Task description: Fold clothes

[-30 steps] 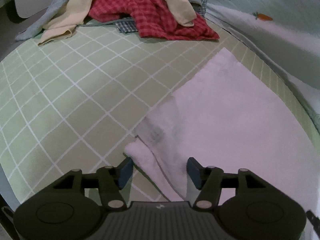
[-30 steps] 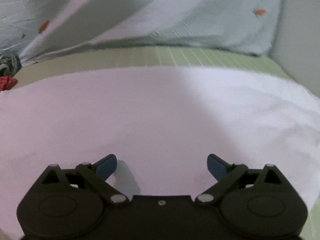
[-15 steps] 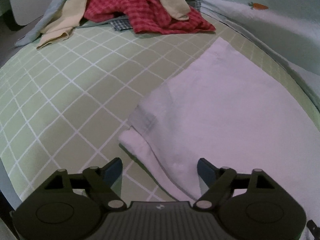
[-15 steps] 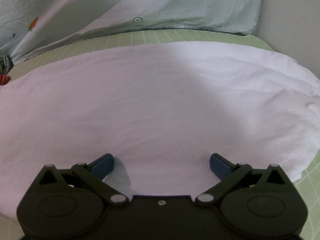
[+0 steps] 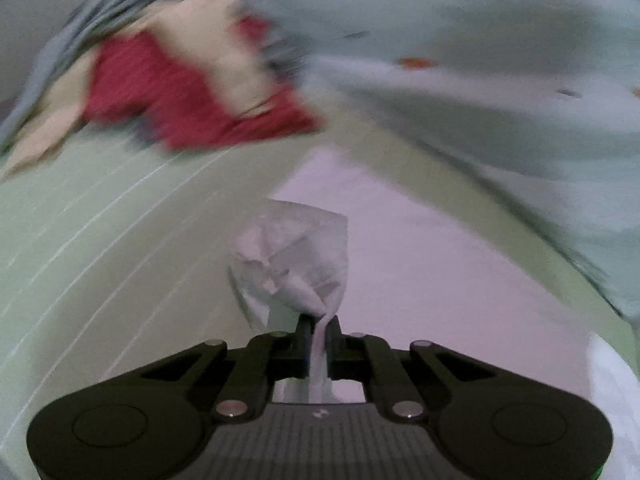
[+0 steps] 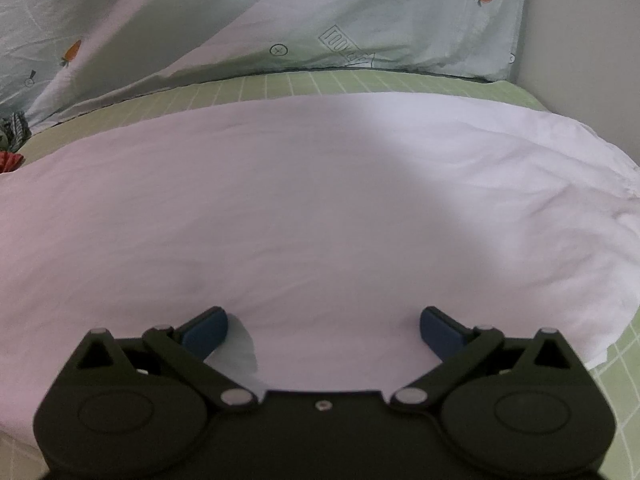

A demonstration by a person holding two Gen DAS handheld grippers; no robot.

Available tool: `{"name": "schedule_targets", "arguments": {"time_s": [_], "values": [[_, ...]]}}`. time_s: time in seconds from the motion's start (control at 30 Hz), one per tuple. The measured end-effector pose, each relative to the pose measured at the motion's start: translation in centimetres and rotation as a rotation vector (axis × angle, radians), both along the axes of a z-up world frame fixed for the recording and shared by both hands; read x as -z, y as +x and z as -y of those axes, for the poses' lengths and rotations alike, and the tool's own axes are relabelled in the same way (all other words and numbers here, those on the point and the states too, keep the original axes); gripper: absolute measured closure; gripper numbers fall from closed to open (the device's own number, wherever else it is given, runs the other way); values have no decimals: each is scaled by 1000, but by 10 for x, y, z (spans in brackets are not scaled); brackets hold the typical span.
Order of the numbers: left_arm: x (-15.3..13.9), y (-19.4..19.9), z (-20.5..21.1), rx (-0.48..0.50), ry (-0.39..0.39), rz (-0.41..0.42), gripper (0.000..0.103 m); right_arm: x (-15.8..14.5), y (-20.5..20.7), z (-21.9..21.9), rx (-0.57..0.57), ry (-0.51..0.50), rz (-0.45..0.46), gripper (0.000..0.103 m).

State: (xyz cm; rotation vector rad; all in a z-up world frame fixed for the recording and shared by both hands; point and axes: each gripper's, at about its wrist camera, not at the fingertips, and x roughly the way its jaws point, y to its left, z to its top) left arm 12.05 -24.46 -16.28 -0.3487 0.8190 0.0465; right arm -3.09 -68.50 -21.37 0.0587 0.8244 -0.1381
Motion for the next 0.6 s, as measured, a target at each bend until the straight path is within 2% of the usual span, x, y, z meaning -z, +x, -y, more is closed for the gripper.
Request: {"name": "schedule_targets", "arguments": {"time_s": [0.1, 0.17, 0.23, 0.3, 0.33, 0.47, 0.5, 0.57, 0.6], "values": [[-16, 8, 39, 179, 29, 64, 97, 0, 1, -1, 4, 0, -1, 0], [-17, 14, 66, 288, 2, 64, 96, 0, 0, -1, 1, 1, -1, 0], [-11, 19, 91, 422, -22, 12, 94, 0, 0, 0, -4, 1, -1, 0], [2, 21, 115, 523, -35, -52, 87, 0, -1, 1, -10, 4, -2, 0], [12, 22, 123, 555, -46, -101, 80, 0, -1, 2, -11, 5, -3, 0], [39, 22, 129, 592, -127, -269, 77, -2, 1, 5, -36, 13, -26, 0], [38, 20, 125, 584, -143, -268, 75, -4, 3, 7, -52, 14, -41, 0], [29, 17, 120, 559, -150, -242, 60, -9, 6, 10, -77, 25, -69, 0], [24, 18, 114, 536, -140, -224, 57, -12, 7, 12, -72, 43, -68, 4]]}}
